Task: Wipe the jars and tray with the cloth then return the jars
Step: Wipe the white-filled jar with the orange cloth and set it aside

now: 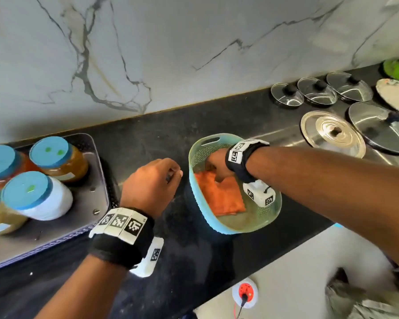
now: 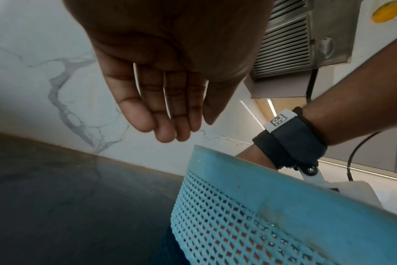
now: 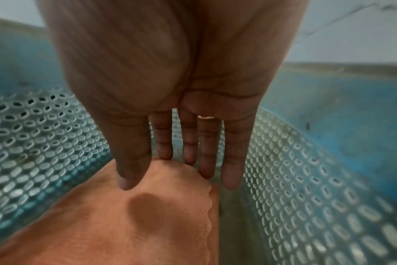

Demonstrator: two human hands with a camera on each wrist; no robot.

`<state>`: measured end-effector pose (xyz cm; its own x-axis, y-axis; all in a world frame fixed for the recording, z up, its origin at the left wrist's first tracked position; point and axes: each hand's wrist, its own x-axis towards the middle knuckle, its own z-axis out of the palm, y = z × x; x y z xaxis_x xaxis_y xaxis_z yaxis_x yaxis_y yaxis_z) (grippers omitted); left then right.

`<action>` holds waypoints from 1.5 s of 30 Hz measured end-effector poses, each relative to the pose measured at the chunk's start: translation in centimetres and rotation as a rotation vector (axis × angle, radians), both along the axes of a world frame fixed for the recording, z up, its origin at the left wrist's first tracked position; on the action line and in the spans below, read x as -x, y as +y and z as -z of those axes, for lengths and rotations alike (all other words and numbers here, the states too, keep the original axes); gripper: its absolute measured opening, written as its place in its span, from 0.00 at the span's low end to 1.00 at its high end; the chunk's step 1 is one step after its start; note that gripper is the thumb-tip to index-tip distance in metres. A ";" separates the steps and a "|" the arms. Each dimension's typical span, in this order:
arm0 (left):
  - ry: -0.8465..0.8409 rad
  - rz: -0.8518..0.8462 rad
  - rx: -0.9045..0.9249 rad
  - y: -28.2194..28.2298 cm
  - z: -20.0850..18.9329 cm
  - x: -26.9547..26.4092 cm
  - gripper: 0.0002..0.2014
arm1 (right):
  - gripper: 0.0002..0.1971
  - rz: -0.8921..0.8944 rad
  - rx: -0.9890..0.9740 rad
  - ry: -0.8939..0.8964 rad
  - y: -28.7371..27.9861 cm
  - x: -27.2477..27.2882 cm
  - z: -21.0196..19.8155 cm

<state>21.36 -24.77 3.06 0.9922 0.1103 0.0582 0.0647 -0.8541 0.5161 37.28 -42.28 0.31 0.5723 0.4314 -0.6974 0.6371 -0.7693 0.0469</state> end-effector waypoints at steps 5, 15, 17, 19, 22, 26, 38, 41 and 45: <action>0.003 -0.024 -0.073 0.3 0.5 0.2 0.07 | 0.16 -0.002 0.002 -0.049 -0.3 -0.1 1.1; -0.108 0.066 -0.087 2.5 -0.7 0.0 0.08 | 0.15 0.203 -0.315 0.010 -3.2 1.5 -6.8; -0.164 0.103 -0.102 2.7 -1.3 0.4 0.07 | 0.19 0.323 -0.491 0.007 -4.2 2.4 -9.6; -0.216 0.136 -0.124 3.2 -2.2 1.1 0.08 | 0.21 0.459 -0.687 0.048 -4.3 3.8 -12.0; -0.246 0.162 -0.004 4.1 -3.7 1.9 0.14 | 0.15 0.670 -1.002 0.245 -2.9 6.5 -14.4; -0.168 0.188 0.272 6.4 -5.9 4.3 0.33 | 0.21 0.759 -1.230 0.427 1.5 10.9 -15.1; -0.016 0.053 0.603 17.7 -3.0 13.4 0.15 | 0.27 1.198 -1.435 0.915 15.1 22.8 -5.8; 0.026 0.035 0.596 19.1 -1.8 15.0 0.16 | 0.23 1.254 -1.400 0.836 16.3 23.9 -4.9; 0.025 -0.200 0.580 20.5 0.0 16.0 0.20 | 0.23 1.323 -1.394 0.731 17.0 23.9 -4.8</action>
<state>5.33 -4.28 3.06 0.9493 0.3011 -0.0904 0.2129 -0.4042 0.8896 13.42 -25.32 5.14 0.7436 0.4075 -0.5300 -0.5926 0.0348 -0.8047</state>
